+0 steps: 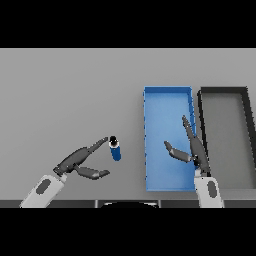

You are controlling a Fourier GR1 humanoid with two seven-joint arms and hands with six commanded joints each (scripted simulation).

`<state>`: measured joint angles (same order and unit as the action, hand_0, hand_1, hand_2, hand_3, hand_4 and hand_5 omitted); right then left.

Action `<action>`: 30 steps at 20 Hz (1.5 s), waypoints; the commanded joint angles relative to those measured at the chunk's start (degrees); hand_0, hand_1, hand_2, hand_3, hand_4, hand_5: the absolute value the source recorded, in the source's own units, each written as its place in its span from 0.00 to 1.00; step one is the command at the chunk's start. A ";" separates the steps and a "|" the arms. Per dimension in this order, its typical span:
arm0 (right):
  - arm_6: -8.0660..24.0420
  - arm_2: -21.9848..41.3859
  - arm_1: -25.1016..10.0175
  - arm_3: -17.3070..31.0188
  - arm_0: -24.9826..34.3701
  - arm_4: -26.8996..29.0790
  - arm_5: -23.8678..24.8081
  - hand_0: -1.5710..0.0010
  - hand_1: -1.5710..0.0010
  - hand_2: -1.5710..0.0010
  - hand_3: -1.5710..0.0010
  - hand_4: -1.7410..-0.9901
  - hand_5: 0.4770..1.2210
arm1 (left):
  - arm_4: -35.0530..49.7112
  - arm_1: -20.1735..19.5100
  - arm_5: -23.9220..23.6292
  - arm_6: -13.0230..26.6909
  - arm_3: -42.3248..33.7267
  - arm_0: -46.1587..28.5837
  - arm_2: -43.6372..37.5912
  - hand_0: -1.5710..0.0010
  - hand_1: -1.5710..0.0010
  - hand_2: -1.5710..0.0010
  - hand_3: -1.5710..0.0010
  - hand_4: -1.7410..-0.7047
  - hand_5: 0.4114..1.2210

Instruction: Pick up the blue pipe and place it into the blue bin.

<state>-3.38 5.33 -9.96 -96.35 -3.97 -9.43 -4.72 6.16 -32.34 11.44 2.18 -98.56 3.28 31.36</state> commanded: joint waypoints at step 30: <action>-0.15 -0.77 -0.28 -0.02 -0.42 0.61 -0.17 1.00 1.00 1.00 1.00 0.75 0.11 | -1.97 22.40 -5.14 -9.42 18.22 6.41 3.06 0.12 0.10 0.08 0.10 0.19 0.93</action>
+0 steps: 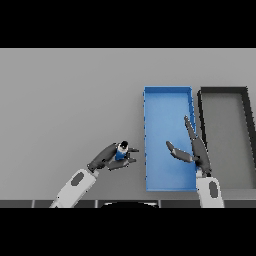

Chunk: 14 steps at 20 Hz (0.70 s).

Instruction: Pick up the blue pipe and place it into the blue bin.

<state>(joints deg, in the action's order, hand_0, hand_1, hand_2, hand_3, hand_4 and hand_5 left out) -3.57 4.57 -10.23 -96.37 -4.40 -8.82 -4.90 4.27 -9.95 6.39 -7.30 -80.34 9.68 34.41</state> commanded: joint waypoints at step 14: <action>0.04 -0.16 -0.91 0.23 0.15 -1.41 0.46 1.00 1.00 1.00 1.00 0.82 0.12 | -1.94 5.04 0.60 1.32 -8.48 4.62 -1.01 0.01 0.00 0.00 0.00 0.26 1.00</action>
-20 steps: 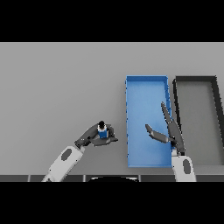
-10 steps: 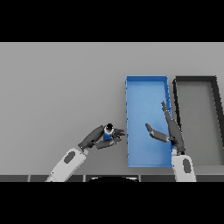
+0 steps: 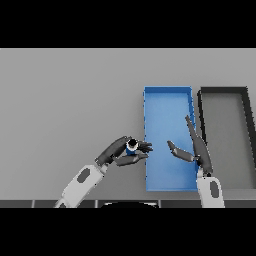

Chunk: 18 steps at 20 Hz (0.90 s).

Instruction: Pick up the blue pipe and place it into the blue bin.

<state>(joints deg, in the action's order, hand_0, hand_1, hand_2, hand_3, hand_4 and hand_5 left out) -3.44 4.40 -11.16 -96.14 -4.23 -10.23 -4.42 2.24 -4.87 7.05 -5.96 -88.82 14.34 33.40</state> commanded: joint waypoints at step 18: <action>-8.70 1.10 3.45 -14.72 -10.67 5.33 0.88 1.00 0.99 0.99 1.00 0.76 0.16 | -2.93 1.83 4.90 2.25 -1.14 -1.39 -2.33 0.00 0.00 0.00 0.00 0.26 1.00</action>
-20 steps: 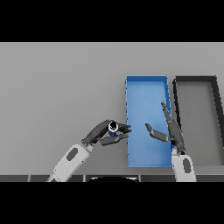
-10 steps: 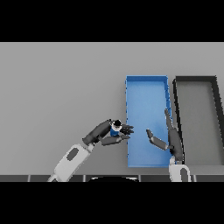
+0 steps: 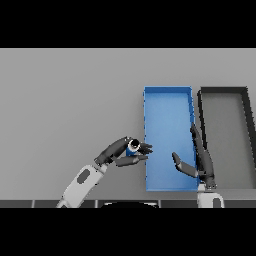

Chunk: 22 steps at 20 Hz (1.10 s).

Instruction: Pick up the blue pipe and place it into the blue bin.

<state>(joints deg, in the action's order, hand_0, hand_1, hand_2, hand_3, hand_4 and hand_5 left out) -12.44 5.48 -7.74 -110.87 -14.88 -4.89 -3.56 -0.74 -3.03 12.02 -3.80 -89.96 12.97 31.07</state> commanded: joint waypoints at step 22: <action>31.76 16.01 -6.80 -7.55 27.76 9.10 -18.39 1.00 1.00 1.00 1.00 0.73 0.05 | -2.72 2.90 5.72 1.35 -0.68 -0.90 -3.15 0.00 0.00 0.00 0.00 0.26 1.00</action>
<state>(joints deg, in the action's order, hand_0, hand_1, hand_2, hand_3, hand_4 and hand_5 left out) 19.35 21.50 -14.51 -118.42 12.90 4.22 -21.96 -3.52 -0.13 17.83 -2.53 -90.64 12.06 27.91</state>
